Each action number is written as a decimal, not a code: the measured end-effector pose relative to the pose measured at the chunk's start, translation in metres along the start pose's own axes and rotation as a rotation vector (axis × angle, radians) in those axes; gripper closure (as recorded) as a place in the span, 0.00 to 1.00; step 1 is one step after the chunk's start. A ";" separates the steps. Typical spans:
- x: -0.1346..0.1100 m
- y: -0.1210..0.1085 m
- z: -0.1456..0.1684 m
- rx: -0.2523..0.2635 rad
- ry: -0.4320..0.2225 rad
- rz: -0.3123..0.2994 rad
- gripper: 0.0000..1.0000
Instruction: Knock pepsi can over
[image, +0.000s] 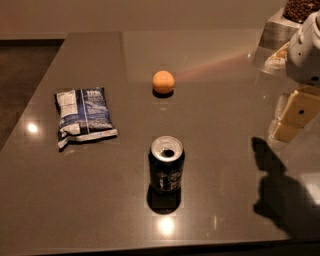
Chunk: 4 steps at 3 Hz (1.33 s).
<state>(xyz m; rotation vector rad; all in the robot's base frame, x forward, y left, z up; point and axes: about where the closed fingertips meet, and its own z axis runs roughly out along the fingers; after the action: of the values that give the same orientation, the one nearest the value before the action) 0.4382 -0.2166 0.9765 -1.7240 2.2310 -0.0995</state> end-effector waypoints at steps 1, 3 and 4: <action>0.000 0.000 0.000 0.000 0.000 0.000 0.00; -0.017 0.022 0.017 -0.070 -0.082 -0.049 0.00; -0.034 0.047 0.033 -0.172 -0.167 -0.080 0.00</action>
Offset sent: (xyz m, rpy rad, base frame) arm -0.0125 0.0249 -0.0221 0.0805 0.0462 0.0919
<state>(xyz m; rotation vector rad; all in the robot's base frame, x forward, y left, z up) 0.4112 -0.1670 0.9401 -1.8360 2.1021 0.2172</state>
